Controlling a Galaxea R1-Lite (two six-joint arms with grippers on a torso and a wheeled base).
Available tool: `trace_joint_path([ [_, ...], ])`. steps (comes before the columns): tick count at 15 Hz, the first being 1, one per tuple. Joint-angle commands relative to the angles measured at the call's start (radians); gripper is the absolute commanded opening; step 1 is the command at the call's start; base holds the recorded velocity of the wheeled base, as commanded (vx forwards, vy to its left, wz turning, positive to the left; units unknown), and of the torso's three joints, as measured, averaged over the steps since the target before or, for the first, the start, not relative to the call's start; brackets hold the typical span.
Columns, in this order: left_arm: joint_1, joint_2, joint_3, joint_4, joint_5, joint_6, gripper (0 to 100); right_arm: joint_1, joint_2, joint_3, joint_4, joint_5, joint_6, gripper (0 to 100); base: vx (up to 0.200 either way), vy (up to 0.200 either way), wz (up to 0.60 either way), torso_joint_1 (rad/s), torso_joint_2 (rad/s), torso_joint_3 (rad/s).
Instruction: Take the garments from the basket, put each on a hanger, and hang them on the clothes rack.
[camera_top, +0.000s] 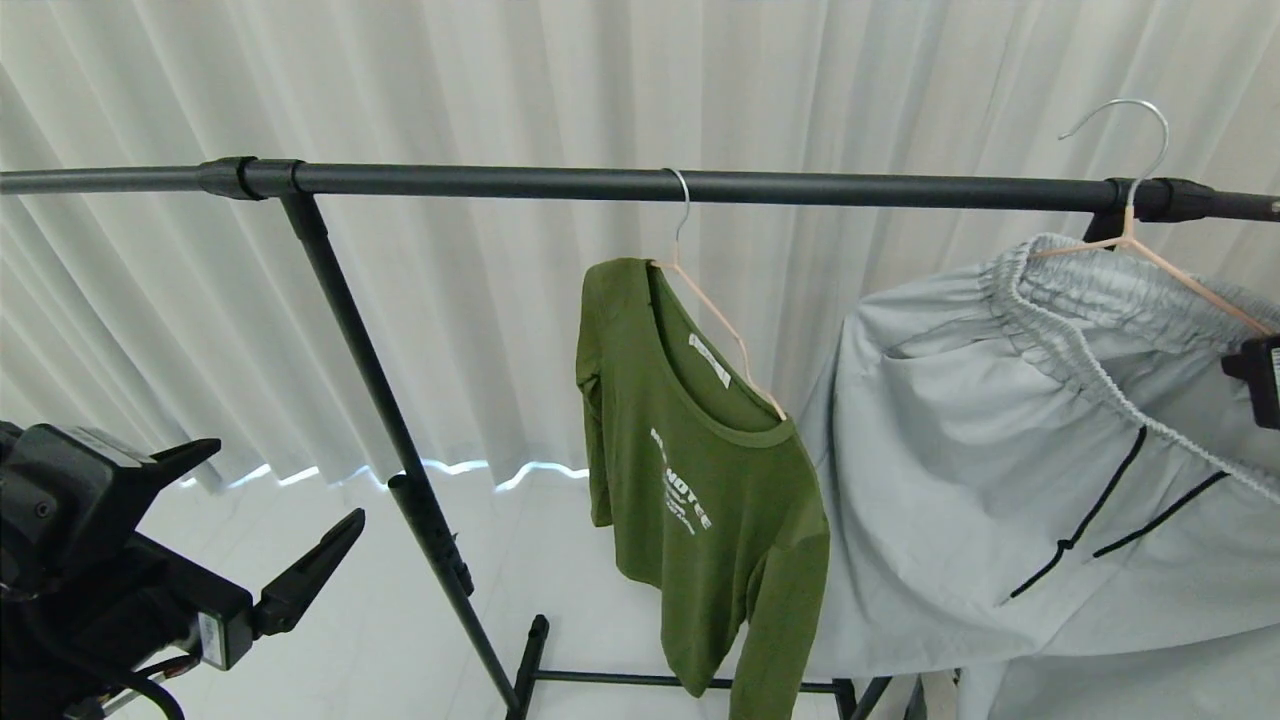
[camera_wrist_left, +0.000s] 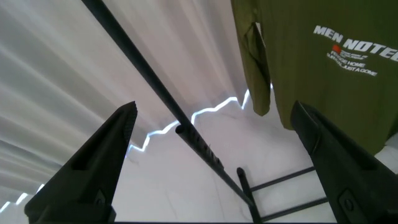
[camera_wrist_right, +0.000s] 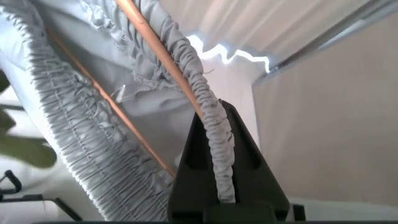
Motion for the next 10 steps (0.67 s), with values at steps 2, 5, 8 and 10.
trace_joint_path([
  [2, -0.001, 0.001, -0.001, -0.001, 0.0, 0.001, 100, 0.05, 0.107, -0.016, -0.059, -0.034, 0.022, 0, 0.0, 0.0, 0.0, 0.0, 0.0, 0.0],
  [5, -0.004, 0.001, -0.001, -0.001, 0.0, 0.001, 100, 0.05, 0.172, -0.046, -0.072, -0.037, 0.023, 0, 0.0, 0.0, 0.0, 0.0, 0.0, 0.0],
  [8, -0.004, 0.001, 0.002, -0.001, 0.0, 0.0, 100, 0.05, 0.204, -0.054, -0.074, -0.04, 0.025, 0, 0.0, 0.0, 0.0, 0.0, 0.0, 0.0],
  [10, -0.004, -0.001, 0.002, -0.001, 0.0, 0.001, 100, 0.055, 0.225, -0.054, -0.088, -0.04, 0.025, 0, 0.0, 0.0, 0.0, 0.0, 0.0, 0.0],
])
